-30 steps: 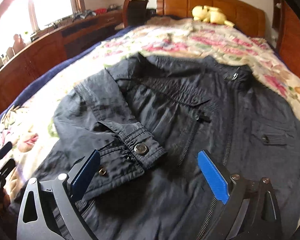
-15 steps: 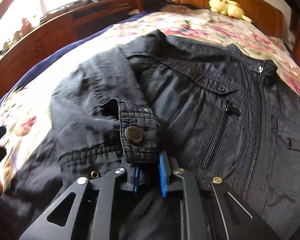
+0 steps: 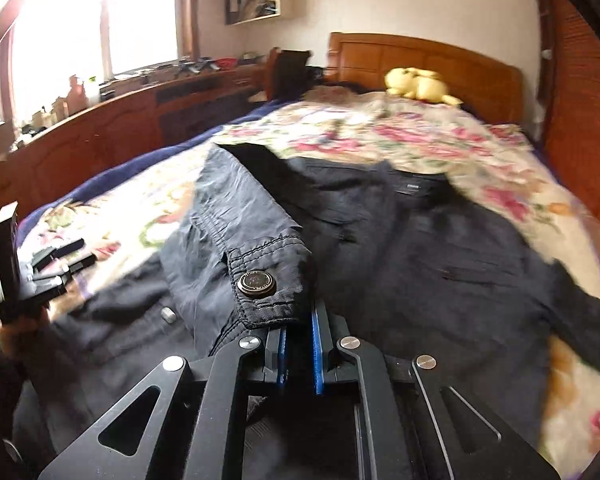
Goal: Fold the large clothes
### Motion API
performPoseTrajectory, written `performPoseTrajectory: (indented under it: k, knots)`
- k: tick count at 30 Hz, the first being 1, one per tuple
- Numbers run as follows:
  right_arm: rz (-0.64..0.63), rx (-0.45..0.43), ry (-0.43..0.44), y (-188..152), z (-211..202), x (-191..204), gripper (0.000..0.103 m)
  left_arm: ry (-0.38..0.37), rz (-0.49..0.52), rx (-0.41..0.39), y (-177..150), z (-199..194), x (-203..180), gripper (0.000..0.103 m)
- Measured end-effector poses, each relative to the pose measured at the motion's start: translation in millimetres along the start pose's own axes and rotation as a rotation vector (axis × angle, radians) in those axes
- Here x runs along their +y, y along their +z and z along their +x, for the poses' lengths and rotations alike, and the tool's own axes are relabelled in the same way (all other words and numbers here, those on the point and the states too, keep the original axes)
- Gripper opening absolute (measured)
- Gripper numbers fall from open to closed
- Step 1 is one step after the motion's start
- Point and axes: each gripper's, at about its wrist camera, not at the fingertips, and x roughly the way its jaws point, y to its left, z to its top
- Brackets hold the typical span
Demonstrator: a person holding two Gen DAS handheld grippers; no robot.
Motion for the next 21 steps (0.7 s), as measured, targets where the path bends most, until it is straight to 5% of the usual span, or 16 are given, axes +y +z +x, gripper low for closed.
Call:
performPoseTrajectory:
  k: [9, 13, 16, 18, 21]
  knots:
    - [0.072, 0.053, -0.234, -44.1, -37.5, -67.0, 0.01, 0.017, 0.016, 0.009, 0.0, 0.9, -2.4, 0.067]
    - [0.162, 0.087, -0.247, -62.8, -36.3, -91.1, 0.01, 0.023, 0.024, 0.016, -0.1, 1.5, -3.5, 0.067]
    - [0.155, 0.107, -0.289, -67.6, -29.2, -90.6, 0.019, 0.023, 0.023, 0.016, 0.0, 1.6, -3.7, 0.067]
    - [0.157, 0.1, -0.306, -66.4, -22.6, -95.6, 0.039, 0.025, 0.024, 0.018, 0.3, 2.0, -3.9, 0.067]
    - [0.191, 0.074, -0.26, -69.7, -23.6, -94.5, 0.054, 0.023, 0.028, 0.036, 1.6, 4.9, -5.2, 0.067]
